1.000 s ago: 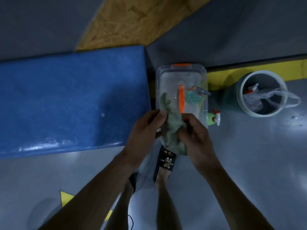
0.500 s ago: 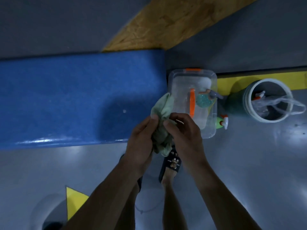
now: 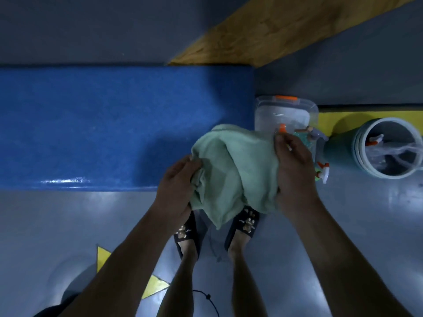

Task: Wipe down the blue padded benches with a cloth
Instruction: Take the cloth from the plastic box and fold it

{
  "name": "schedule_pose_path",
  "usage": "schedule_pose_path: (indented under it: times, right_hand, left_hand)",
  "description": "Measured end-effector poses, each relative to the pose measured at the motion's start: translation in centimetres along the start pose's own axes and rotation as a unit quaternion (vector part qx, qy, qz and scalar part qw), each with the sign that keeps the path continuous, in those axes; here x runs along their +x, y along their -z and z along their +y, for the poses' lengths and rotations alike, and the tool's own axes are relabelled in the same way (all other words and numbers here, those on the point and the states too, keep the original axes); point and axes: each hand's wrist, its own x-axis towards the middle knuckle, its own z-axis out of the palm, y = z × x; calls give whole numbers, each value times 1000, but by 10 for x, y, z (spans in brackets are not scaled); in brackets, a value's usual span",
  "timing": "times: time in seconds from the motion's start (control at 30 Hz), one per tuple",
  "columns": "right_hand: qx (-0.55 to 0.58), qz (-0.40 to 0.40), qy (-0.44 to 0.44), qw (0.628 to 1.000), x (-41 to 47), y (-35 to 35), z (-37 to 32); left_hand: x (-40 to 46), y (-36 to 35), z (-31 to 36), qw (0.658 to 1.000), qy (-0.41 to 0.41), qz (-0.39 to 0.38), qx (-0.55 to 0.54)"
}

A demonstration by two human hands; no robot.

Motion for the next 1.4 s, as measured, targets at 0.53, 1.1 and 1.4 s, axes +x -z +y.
schedule_pose_path:
  times: [0.53, 1.1, 1.4]
  right_hand:
    - [23, -292, -133, 947, 50, -12, -67]
    - [112, -254, -214, 937, -30, 38, 30]
    - [-82, -113, -48, 989, -41, 54, 28]
  left_hand:
    - [3, -5, 25, 942, 121, -288, 119]
    - [-10, 4, -2, 964, -9, -167, 208]
    - [-22, 24, -27, 773, -316, 17, 550]
